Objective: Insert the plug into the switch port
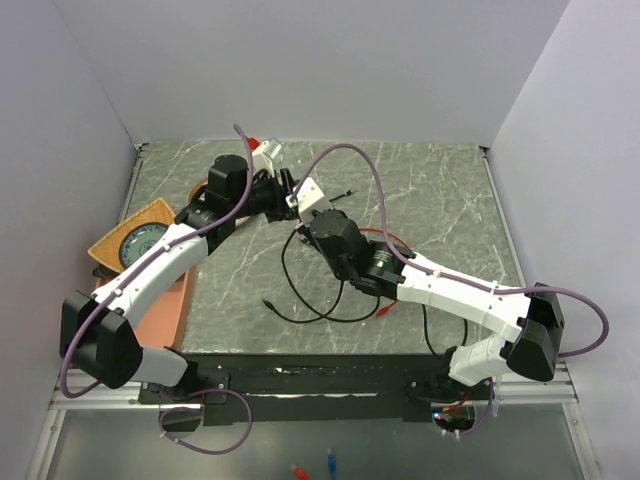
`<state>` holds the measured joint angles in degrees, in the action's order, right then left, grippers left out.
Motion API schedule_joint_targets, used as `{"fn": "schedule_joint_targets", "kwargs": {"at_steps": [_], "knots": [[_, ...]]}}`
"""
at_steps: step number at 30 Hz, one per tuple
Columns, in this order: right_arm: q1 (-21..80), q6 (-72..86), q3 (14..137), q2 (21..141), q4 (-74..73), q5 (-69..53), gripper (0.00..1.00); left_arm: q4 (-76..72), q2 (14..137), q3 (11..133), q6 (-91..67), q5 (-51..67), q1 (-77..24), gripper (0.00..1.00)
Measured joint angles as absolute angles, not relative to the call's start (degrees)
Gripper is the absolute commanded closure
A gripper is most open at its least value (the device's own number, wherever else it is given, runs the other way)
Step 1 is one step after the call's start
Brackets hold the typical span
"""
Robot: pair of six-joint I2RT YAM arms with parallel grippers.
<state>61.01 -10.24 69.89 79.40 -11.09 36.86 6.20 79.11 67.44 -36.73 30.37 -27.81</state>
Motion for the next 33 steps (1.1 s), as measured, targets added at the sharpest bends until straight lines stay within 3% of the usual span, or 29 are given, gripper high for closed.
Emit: {"fn": "schedule_joint_targets", "kwargs": {"at_steps": [2,3,6,9,10,13,18,23,26,33], "knots": [[61.01,-10.33,69.89,79.64,-11.16,36.82,1.00,5.72,79.11,67.44,-37.19,30.96,-27.97,0.68],[61.04,-10.33,69.89,79.77,-11.25,36.73,1.00,5.34,79.11,67.46,-37.19,31.18,-28.14,0.79],[61.06,-10.26,69.89,79.81,-11.40,36.21,1.00,4.64,79.11,67.55,-37.56,32.08,-28.49,0.99],[60.97,-10.09,69.89,79.79,-11.35,35.79,1.00,4.10,79.11,67.61,-37.80,32.47,-28.53,0.99],[60.95,-10.00,69.89,79.79,-11.38,35.66,0.82,4.12,79.09,67.61,-37.80,32.47,-28.53,0.99],[60.86,-9.52,69.84,79.50,-11.09,35.14,0.53,4.10,78.54,67.40,-38.00,31.94,-28.53,0.99],[60.34,-7.84,67.42,74.83,-10.26,29.93,0.35,3.27,76.93,66.43,-37.93,28.86,-28.51,0.99],[52.99,-4.03,64.99,66.61,-10.31,19.14,0.09,1.13,75.55,64.90,-37.93,28.23,-28.38,0.99],[45.41,-1.28,62.96,61.76,-9.34,8.71,0.05,-1.10,74.59,63.81,-38.00,28.88,-28.38,0.99],[38.76,2.79,61.84,60.86,-7.44,-16.08,0.11,-10.28,70.89,58.89,-38.72,33.58,-28.38,0.99]]}}
